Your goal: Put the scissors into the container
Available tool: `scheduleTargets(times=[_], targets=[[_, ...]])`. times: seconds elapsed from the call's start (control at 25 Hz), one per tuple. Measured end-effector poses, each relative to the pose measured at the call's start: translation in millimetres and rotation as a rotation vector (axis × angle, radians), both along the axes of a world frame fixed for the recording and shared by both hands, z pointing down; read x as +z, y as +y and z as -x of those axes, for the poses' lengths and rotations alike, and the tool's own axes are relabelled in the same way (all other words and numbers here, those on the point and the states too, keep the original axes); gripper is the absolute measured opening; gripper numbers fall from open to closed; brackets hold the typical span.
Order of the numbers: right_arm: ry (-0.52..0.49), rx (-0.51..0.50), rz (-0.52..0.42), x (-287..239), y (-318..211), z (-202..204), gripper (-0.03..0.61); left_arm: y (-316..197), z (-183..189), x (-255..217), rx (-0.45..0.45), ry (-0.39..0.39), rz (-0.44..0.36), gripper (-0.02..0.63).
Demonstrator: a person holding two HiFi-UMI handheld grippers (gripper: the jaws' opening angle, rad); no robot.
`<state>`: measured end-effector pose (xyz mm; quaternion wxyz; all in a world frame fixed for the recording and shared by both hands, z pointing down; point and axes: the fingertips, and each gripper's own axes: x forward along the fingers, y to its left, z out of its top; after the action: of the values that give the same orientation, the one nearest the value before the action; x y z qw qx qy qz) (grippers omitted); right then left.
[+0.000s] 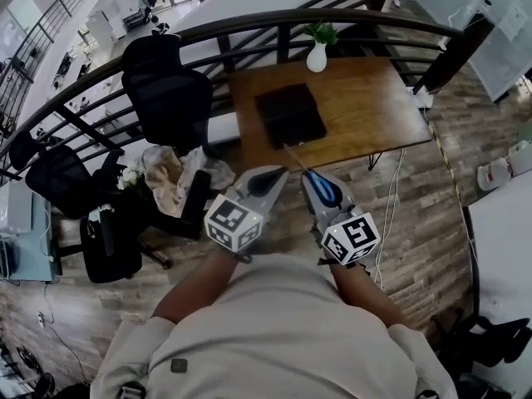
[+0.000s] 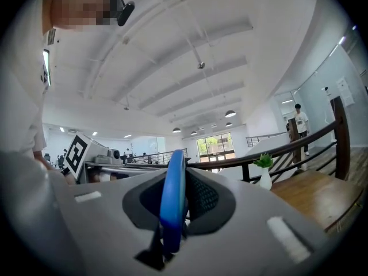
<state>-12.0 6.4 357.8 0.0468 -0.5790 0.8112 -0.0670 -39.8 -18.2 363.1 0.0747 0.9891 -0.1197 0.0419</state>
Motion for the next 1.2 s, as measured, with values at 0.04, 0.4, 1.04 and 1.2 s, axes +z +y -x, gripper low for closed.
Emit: scheduleTargets(times=[0.04,0.4,1.04,1.2], targets=[[-0.003,0.003,-0.005,-3,-10,6,0.049,-10,6,-3,0.006,0.001,-0.002,0.003],[-0.012,0.036,0.000,-5,-66,51,0.049,-62,53,-1,0.037,-0.007,0.010,0.003],[0.004,0.002,0.015,-3,-123,22,0.049,-115,22,9,0.028,-0.006,0.054,0.003],[0.017,0.001,0.020,-2,-130,-5,0.049,-123,-7,11,0.028,-0.002,0.055,0.003]])
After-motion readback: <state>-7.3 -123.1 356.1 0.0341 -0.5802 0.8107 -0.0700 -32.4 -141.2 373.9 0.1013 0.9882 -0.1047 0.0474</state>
